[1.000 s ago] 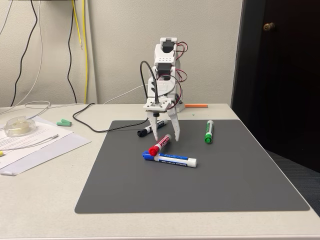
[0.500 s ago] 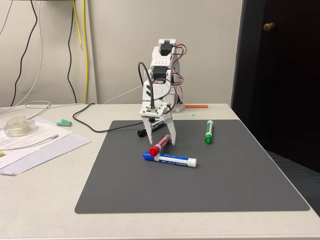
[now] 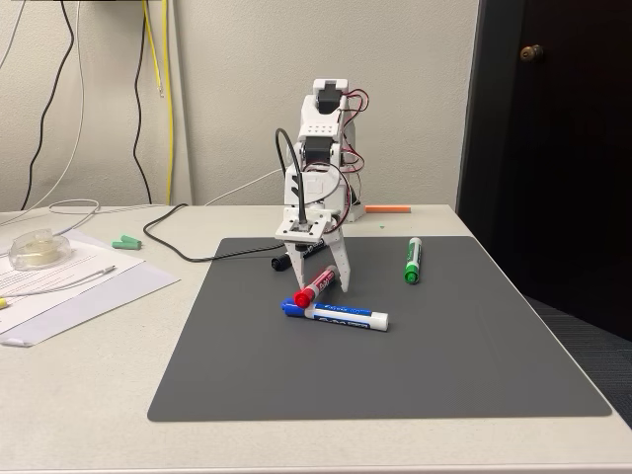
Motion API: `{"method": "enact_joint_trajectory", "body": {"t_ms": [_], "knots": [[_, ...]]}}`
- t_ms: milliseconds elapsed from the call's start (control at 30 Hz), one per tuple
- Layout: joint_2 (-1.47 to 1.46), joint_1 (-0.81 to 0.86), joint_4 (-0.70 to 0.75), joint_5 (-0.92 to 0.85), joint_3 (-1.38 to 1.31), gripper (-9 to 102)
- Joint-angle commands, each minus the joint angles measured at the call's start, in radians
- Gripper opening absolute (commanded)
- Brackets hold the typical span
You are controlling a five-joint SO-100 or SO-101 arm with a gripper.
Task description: Pick up the red marker.
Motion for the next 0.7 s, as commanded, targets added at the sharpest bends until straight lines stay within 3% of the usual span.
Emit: {"method": "enact_joint_trajectory", "body": {"t_ms": [0,667], "knots": [[0.008,-0.012,-0.011,0.011,-0.041,31],[0.021,0.003,-0.028,0.011,-0.041,19]]}}
